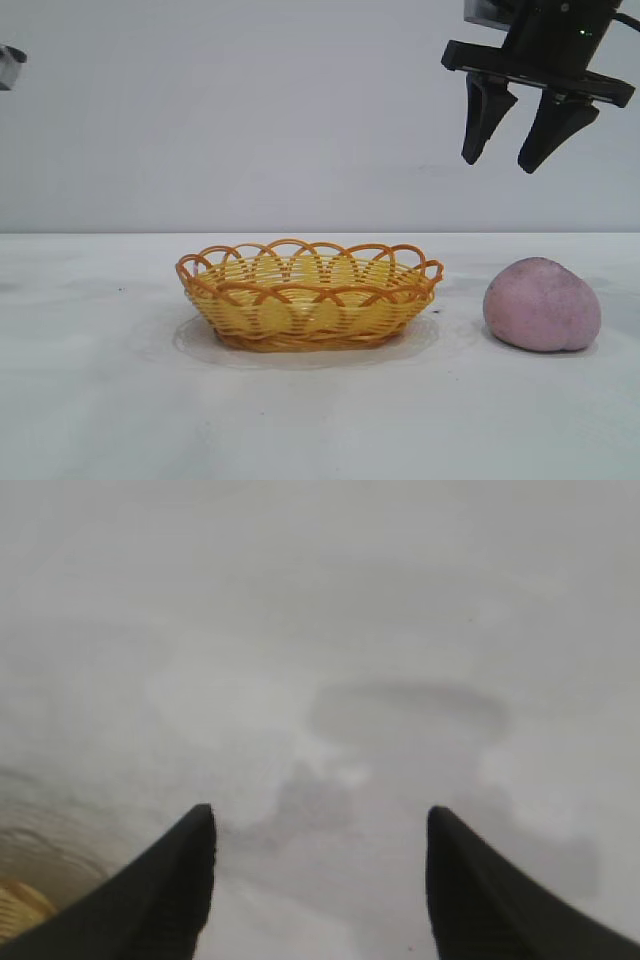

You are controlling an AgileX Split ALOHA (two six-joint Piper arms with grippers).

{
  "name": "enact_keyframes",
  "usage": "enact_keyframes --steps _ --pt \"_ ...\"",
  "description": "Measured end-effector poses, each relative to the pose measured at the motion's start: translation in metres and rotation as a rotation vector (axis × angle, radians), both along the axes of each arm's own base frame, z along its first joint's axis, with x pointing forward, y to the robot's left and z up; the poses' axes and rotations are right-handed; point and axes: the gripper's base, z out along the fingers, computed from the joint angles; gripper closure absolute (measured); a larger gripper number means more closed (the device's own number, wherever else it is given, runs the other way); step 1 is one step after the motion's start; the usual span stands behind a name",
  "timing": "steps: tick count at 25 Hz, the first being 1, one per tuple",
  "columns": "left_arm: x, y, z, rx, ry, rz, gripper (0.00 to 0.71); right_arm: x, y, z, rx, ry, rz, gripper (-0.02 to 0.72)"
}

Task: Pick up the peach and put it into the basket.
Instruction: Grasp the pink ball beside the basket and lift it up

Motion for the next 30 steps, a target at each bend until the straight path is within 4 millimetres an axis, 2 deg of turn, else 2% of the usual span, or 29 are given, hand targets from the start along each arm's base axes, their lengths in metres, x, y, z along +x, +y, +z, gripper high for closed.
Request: enact_keyframes --steps 4,7,18,22,30 --pt "-0.011 0.001 0.028 -0.005 -0.059 0.019 0.147 0.000 0.000 0.000 -0.002 0.001 0.002 0.300" --pt "-0.030 0.002 0.047 -0.008 -0.102 0.028 0.147 -0.001 0.000 0.000 -0.003 0.006 0.003 0.300" --pt "-0.147 0.003 0.086 -0.082 -0.255 0.058 0.147 -0.002 0.000 -0.001 -0.005 0.022 0.007 0.300" --pt "-0.187 0.004 0.093 -0.101 -0.332 0.061 0.147 -0.003 0.000 -0.001 -0.006 0.028 0.009 0.300" --pt "-0.257 0.006 0.085 -0.119 -0.462 0.056 0.147 -0.003 0.000 -0.001 -0.006 0.031 0.010 0.300"
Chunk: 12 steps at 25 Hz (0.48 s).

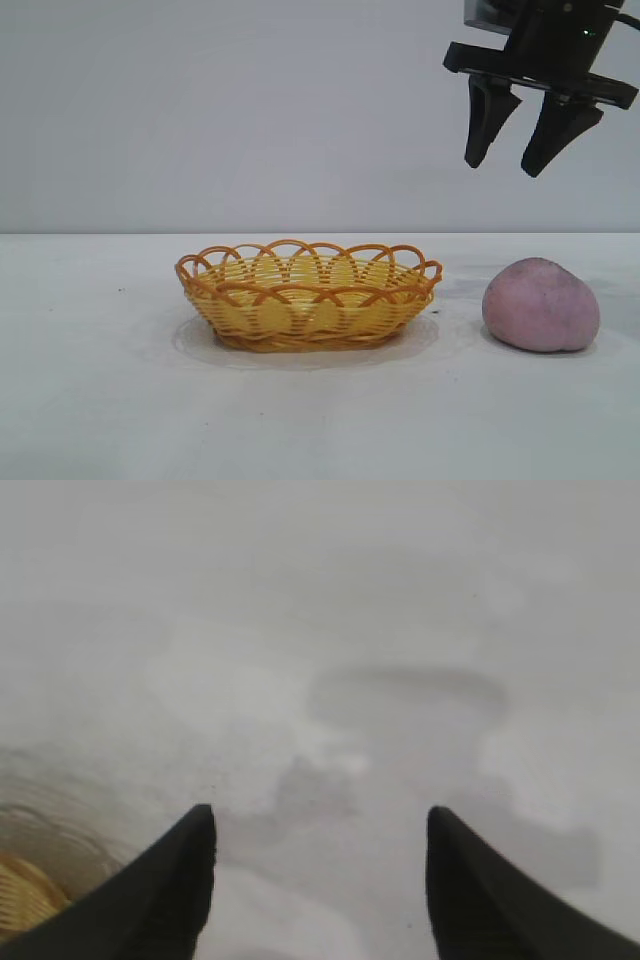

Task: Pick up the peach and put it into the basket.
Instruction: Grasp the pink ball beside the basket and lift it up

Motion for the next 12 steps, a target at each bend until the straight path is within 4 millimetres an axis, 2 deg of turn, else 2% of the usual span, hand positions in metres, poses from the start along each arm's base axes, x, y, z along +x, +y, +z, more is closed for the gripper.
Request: enact_keyframes --steps 7,12 --pt "-0.040 0.002 -0.015 -0.010 -0.115 -0.001 0.147 0.000 0.000 0.000 -0.001 0.005 0.001 0.300" --pt "-0.058 0.001 -0.014 -0.028 -0.229 -0.004 0.147 -0.002 0.000 0.004 0.001 -0.001 0.003 0.300"
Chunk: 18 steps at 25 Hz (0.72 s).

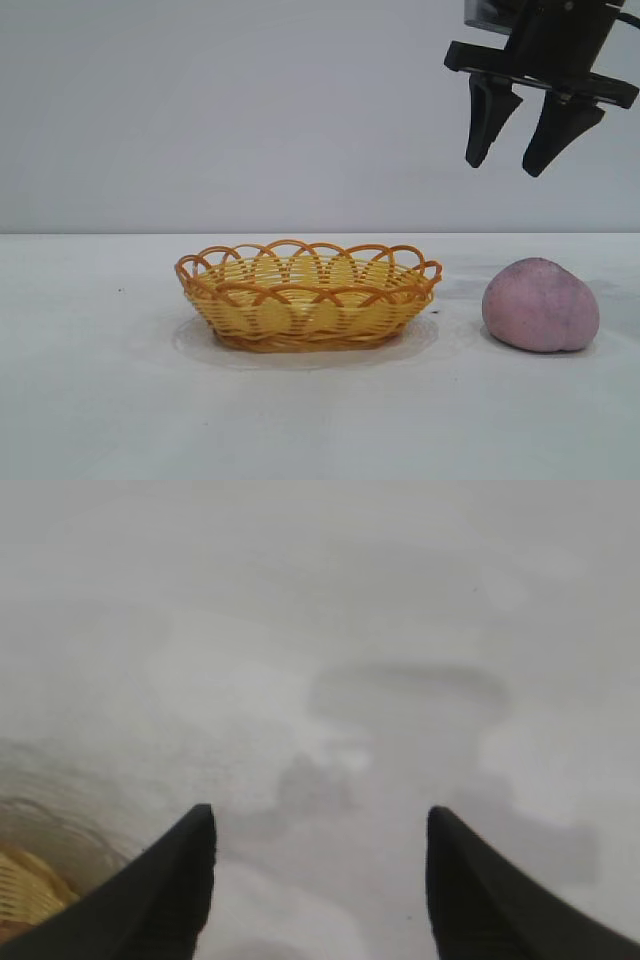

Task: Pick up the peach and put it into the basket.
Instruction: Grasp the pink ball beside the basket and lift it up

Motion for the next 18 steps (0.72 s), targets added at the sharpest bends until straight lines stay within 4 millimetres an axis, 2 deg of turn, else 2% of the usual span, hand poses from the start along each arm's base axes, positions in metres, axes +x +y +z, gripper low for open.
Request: enact_keyframes --steps 11,18 --pt "-0.033 0.002 0.002 -0.011 -0.219 0.000 0.147 -0.005 -0.001 0.011 -0.003 -0.006 0.010 0.300" --pt "-0.037 0.002 0.002 -0.013 -0.243 0.000 0.147 -0.006 -0.002 0.010 -0.015 0.009 0.019 0.300"
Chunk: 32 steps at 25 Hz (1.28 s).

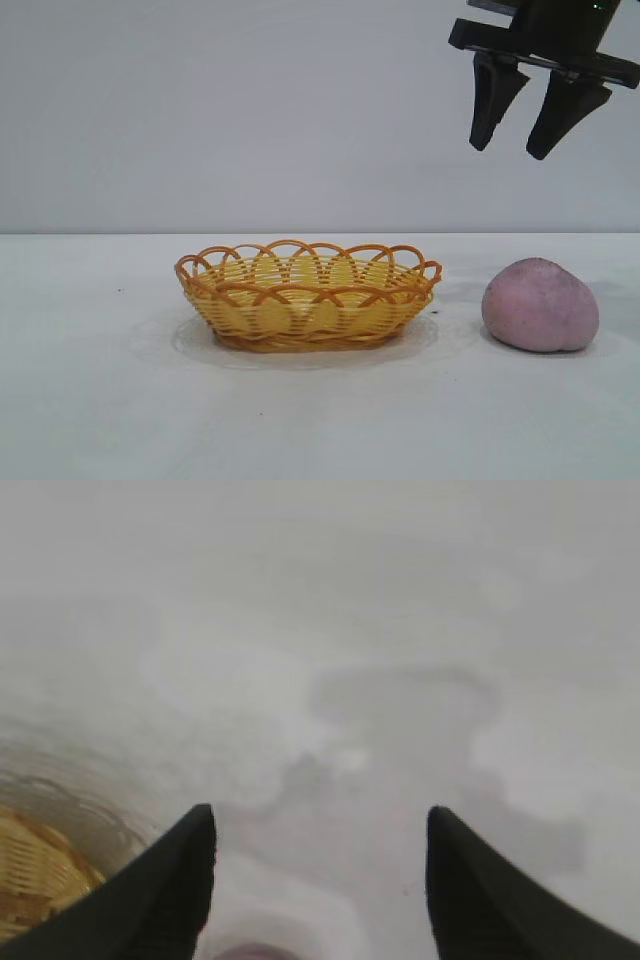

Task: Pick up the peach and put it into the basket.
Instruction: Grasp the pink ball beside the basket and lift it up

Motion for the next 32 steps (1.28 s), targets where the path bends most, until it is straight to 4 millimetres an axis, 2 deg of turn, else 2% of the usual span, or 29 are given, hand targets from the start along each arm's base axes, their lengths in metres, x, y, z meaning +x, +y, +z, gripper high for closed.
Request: enact_keyframes --steps 13,23,24,26,32 --pt "0.000 0.000 0.000 0.000 0.001 0.033 0.147 -0.005 -0.001 -0.001 -0.024 0.048 0.021 0.300" --pt "0.000 -0.001 0.000 -0.003 0.001 0.098 0.147 -0.024 -0.006 0.021 -0.057 0.100 0.076 0.300" --pt "0.000 -0.001 0.000 -0.003 0.001 0.098 0.147 -0.026 -0.006 0.022 -0.060 0.122 0.082 0.349" --pt "0.000 -0.001 0.000 -0.003 0.001 0.098 0.147 -0.031 -0.006 0.022 -0.071 0.164 0.100 0.355" --pt "0.000 -0.001 0.000 -0.003 0.000 0.098 0.147 -0.045 0.012 0.020 -0.149 0.228 0.163 0.355"
